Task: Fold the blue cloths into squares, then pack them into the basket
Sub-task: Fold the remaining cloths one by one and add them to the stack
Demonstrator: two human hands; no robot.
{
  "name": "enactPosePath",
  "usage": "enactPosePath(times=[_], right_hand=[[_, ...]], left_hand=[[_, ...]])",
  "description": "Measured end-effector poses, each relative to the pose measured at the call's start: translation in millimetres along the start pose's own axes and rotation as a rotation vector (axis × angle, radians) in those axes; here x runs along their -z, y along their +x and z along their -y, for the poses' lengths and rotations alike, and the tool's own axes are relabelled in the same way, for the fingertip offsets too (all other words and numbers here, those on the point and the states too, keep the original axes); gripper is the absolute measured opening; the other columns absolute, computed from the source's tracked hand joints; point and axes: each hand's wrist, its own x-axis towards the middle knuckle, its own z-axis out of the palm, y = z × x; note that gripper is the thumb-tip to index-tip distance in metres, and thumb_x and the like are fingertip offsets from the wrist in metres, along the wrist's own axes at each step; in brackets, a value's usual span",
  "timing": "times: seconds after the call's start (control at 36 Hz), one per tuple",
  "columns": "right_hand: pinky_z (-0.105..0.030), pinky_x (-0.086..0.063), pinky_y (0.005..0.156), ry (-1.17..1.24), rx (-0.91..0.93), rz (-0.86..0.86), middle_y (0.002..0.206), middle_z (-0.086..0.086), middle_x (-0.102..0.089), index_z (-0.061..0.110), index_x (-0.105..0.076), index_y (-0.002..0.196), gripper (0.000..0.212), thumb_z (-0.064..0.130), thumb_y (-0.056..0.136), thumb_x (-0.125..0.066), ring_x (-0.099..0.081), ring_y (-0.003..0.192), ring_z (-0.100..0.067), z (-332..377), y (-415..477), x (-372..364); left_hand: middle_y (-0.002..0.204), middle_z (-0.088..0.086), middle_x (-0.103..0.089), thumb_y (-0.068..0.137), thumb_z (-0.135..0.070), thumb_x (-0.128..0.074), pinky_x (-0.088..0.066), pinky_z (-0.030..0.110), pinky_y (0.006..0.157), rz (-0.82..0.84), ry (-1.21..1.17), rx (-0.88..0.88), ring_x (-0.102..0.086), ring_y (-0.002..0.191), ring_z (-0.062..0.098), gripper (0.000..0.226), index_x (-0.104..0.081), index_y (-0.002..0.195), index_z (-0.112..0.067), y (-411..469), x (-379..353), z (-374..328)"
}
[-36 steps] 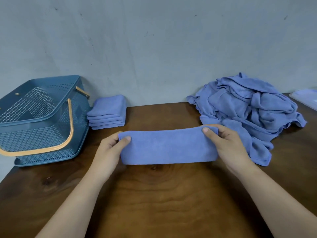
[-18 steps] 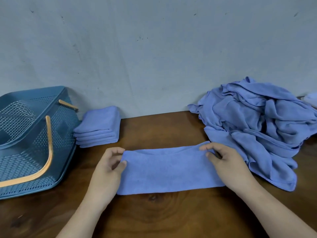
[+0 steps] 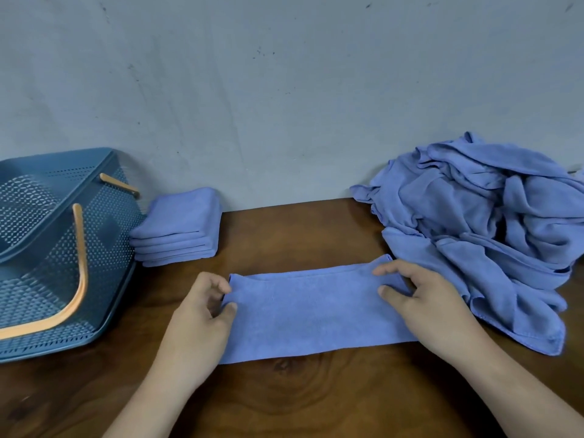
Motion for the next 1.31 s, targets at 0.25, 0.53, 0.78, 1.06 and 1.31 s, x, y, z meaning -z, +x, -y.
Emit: enactPosePath(times=[0.25, 0.53, 0.78, 1.06, 1.31], right_hand=[[-0.014, -0.042, 0.054, 0.041, 0.020, -0.061, 0.067, 0.017, -0.057, 0.041, -0.070, 0.123, 0.033, 0.016, 0.105, -0.058, -0.049, 0.050, -0.002, 0, 1, -10], [-0.009, -0.036, 0.078, -0.254, -0.018, 0.090, 0.151, 0.028, -0.044, 0.047, -0.043, 0.155, 0.057, 0.040, 0.101, -0.061, -0.047, 0.122, 0.002, 8, 1, -5], [-0.025, -0.041, 0.084, -0.458, 0.047, 0.078, 0.151, 0.020, -0.047, 0.049, -0.050, 0.148, 0.046, 0.051, 0.103, -0.057, -0.057, 0.120, -0.004, 6, 3, -6], [-0.033, -0.058, 0.072, -0.778, 0.163, -0.037, 0.152, 0.014, -0.040, 0.049, -0.044, 0.150, 0.056, 0.070, 0.098, -0.039, -0.063, 0.116, -0.012, 2, -4, -8], [-0.040, -0.021, 0.128, -0.700, 0.364, 0.213, 0.174, 0.013, -0.016, 0.047, -0.022, 0.164, 0.068, 0.073, 0.101, -0.021, -0.015, 0.159, -0.011, 32, -22, -60]], left_hand=[[0.062, 0.000, -0.056, 0.109, -0.012, -0.049, -0.036, 0.019, 0.050, -0.067, -0.035, 0.015, -0.040, 0.053, 0.011, 0.042, -0.076, 0.108, -0.045, 0, -4, 1], [0.122, -0.025, -0.058, 0.106, -0.024, -0.058, -0.036, -0.002, 0.081, -0.041, 0.165, -0.061, -0.054, 0.102, -0.014, 0.044, -0.058, 0.147, -0.041, -2, -4, -9], [0.154, -0.024, -0.042, 0.097, -0.054, -0.066, -0.042, 0.021, 0.095, 0.010, 0.422, -0.131, -0.050, 0.132, 0.002, 0.070, -0.041, 0.160, -0.037, 1, -8, -2], [0.158, -0.017, -0.034, 0.094, -0.076, -0.046, -0.054, 0.030, 0.090, 0.006, 0.733, -0.158, -0.049, 0.135, 0.011, 0.077, -0.036, 0.160, -0.039, -2, -6, -6], [0.174, -0.021, -0.016, 0.098, -0.072, -0.014, -0.006, 0.041, 0.132, 0.234, 0.766, -0.418, -0.006, 0.160, 0.002, 0.073, -0.031, 0.163, -0.043, -21, -51, -23]])
